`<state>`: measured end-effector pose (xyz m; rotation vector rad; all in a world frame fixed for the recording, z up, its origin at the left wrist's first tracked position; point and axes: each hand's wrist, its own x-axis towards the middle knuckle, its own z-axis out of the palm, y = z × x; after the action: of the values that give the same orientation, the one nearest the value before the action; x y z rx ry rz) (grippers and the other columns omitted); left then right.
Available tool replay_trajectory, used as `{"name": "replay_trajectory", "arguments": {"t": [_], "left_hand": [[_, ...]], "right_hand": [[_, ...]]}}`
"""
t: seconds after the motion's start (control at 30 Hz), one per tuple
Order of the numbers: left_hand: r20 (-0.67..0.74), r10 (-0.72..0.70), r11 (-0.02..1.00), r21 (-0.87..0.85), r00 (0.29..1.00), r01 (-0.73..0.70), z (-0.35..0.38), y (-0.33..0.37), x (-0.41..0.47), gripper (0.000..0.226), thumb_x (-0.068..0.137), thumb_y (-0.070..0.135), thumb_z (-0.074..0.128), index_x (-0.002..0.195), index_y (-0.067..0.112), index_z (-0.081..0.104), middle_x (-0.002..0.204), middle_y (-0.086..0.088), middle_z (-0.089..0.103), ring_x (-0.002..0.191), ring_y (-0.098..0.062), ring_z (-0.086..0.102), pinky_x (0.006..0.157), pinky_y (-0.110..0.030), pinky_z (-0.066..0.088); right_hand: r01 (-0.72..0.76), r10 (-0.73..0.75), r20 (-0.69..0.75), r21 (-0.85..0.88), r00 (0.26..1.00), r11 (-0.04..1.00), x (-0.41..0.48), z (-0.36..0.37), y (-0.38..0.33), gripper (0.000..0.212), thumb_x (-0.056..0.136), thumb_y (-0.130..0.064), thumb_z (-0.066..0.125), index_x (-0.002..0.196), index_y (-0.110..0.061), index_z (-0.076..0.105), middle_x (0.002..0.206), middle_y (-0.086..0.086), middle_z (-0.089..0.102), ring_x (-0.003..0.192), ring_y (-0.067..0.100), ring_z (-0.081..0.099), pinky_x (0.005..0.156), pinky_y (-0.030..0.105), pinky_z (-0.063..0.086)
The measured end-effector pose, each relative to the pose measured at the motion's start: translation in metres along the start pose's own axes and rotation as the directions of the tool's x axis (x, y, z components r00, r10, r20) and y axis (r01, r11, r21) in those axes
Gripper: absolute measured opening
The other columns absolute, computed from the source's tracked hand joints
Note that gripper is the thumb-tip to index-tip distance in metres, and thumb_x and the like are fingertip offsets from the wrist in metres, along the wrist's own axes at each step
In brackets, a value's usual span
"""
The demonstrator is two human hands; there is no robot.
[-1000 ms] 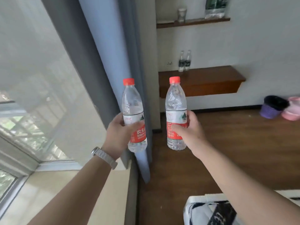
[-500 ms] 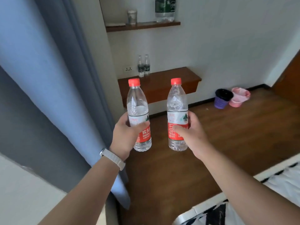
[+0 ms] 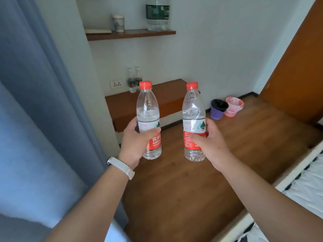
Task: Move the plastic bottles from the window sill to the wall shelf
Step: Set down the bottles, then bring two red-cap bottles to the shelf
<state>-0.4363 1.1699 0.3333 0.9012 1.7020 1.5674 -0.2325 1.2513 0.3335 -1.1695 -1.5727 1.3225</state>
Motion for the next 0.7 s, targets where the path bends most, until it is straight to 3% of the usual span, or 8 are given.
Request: {"name": "replay_trajectory", "arguments": {"t": [0.33, 0.5, 0.63, 0.7], "left_hand": [[-0.006, -0.014, 0.997, 0.079, 1.0, 0.014, 0.031, 0.003, 0.108, 0.065, 0.078, 0.03, 0.083, 0.136, 0.034, 0.052, 0.124, 0.01, 0.065, 0.11, -0.018, 0.064, 0.094, -0.049, 0.055], [-0.022, -0.024, 0.993, 0.114, 0.999, 0.027, 0.057, 0.006, 0.178, 0.064, 0.078, 0.029, 0.083, 0.134, 0.034, 0.054, 0.123, 0.008, 0.067, 0.109, -0.019, 0.065, 0.093, -0.051, 0.055], [-0.02, -0.031, 0.99, 0.137, 0.999, 0.033, 0.085, 0.015, 0.233, 0.063, 0.077, 0.029, 0.084, 0.133, 0.036, 0.055, 0.122, 0.01, 0.068, 0.108, -0.019, 0.066, 0.092, -0.05, 0.056], [-0.026, -0.029, 0.99, 0.137, 0.999, 0.033, 0.1, 0.02, 0.257, 0.062, 0.078, 0.03, 0.083, 0.133, 0.037, 0.055, 0.121, 0.012, 0.068, 0.108, -0.017, 0.066, 0.091, -0.048, 0.057]], "right_hand": [[0.001, -0.001, 0.01, 0.015, 1.0, 1.0, 0.116, -0.003, 0.016, 0.06, 0.076, -0.018, 0.08, 0.125, -0.036, 0.05, 0.111, -0.011, 0.065, 0.1, 0.01, 0.065, 0.08, 0.033, 0.056], [0.01, -0.01, 0.045, 0.002, 0.999, 1.0, 0.197, -0.005, 0.015, 0.065, 0.081, -0.023, 0.078, 0.134, -0.036, 0.044, 0.116, -0.015, 0.059, 0.101, 0.006, 0.061, 0.076, 0.024, 0.052], [0.023, -0.021, 0.064, -0.032, 0.998, 0.999, 0.261, -0.022, 0.011, 0.066, 0.08, -0.025, 0.078, 0.134, -0.035, 0.042, 0.121, -0.012, 0.058, 0.108, 0.011, 0.06, 0.092, 0.042, 0.054], [0.032, -0.029, 0.063, -0.051, 0.998, 0.998, 0.289, -0.034, 0.008, 0.066, 0.081, -0.026, 0.078, 0.135, -0.035, 0.041, 0.122, -0.012, 0.058, 0.11, 0.012, 0.059, 0.095, 0.044, 0.053]]}}
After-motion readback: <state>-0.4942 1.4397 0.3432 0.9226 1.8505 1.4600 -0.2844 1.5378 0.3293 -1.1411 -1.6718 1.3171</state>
